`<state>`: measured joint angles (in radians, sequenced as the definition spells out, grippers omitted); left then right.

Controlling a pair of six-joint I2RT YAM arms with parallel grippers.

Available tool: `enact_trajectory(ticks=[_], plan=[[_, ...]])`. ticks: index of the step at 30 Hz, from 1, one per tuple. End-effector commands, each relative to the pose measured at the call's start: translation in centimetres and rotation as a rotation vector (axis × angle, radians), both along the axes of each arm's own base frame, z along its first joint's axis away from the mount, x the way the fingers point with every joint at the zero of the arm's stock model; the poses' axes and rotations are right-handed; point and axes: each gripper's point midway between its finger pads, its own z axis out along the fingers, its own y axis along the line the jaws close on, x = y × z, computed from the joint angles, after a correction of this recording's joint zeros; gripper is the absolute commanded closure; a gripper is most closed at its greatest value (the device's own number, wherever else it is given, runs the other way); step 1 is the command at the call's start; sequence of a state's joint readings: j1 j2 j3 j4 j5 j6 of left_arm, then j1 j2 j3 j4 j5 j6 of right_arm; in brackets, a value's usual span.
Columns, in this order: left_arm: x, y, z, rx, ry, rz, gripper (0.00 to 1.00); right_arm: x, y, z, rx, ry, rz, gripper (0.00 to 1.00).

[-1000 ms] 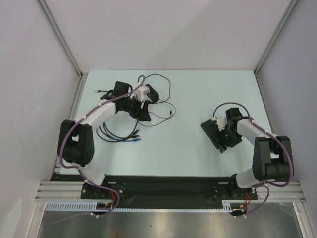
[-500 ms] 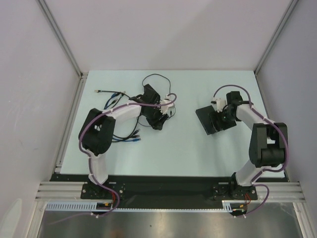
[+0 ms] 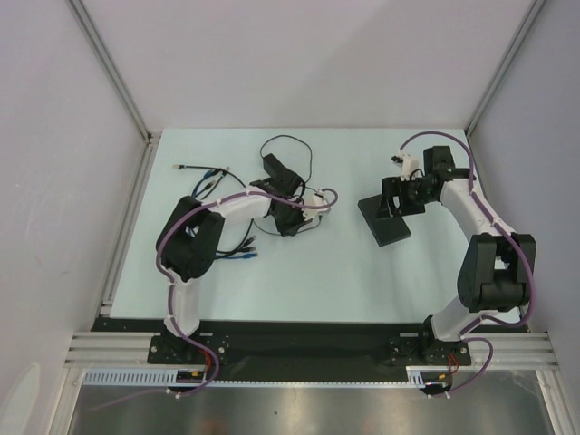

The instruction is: Insert the plug into the switch port

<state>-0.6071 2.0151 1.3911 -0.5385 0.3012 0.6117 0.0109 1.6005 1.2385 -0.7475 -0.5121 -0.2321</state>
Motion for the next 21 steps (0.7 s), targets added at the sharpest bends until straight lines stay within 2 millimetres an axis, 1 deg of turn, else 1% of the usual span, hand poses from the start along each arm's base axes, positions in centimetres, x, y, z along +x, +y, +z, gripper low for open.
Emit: enact_trajectory(ticks=[1,2,3,4,5,7,9,10,11,13,14,15,17,18,19,21], plan=[[-5.2,-0.2,-0.5,0.005,0.162,-0.174,0.99,1.3,0.7,2.4,0.122,-0.016,-0.042,0.23],[-6.2,0.3,-0.3,0.013,0.188,-0.216,1.00,1.3,0.8,2.4,0.134,-0.009,-0.047,0.23],[-6.9,0.2,0.1,-0.007,0.208,-0.250,1.00,1.2,0.9,2.2,0.147,-0.001,-0.053,0.23],[-7.4,0.2,1.0,-0.026,0.204,-0.282,1.00,1.2,1.1,2.3,0.162,0.005,-0.059,0.23],[-8.1,0.5,1.5,-0.033,0.208,-0.332,1.00,1.0,1.7,2.4,0.196,0.009,-0.049,0.23],[-8.7,0.2,3.1,-0.081,0.189,-0.357,1.00,0.4,2.5,2.0,0.239,0.039,-0.044,0.23],[-8.7,-0.4,4.1,-0.124,0.169,-0.357,1.00,-0.1,3.6,1.5,0.284,0.074,-0.042,0.23],[-8.7,-0.7,4.9,-0.146,0.159,-0.356,1.00,-0.3,4.1,1.5,0.321,0.092,-0.039,0.23],[-8.5,-1.1,5.3,-0.164,0.153,-0.342,1.00,-0.5,5.5,1.6,0.355,0.109,-0.023,0.23],[-8.1,-2.0,6.1,-0.207,0.138,-0.332,1.00,-1.2,6.9,1.7,0.430,0.153,0.002,0.24],[-8.0,-2.2,6.6,-0.221,0.135,-0.316,1.00,-1.1,7.5,1.7,0.453,0.170,-0.010,0.24],[-8.0,-2.4,6.8,-0.236,0.133,-0.311,0.99,-1.3,8.1,1.3,0.462,0.193,-0.004,0.26],[-7.5,-3.0,7.7,-0.269,0.099,-0.299,1.00,-1.4,8.7,1.2,0.489,0.215,-0.004,0.28],[-7.5,-3.0,7.8,-0.274,0.094,-0.299,1.00,-1.4,9.2,0.8,0.507,0.250,-0.016,0.30],[-7.4,-3.2,8.0,-0.283,0.086,-0.294,1.00,-1.4,9.5,1.1,0.529,0.253,-0.008,0.32],[-7.2,-3.4,8.4,-0.289,0.080,-0.292,1.00,-1.5,10.3,1.0,0.544,0.278,0.001,0.35]])
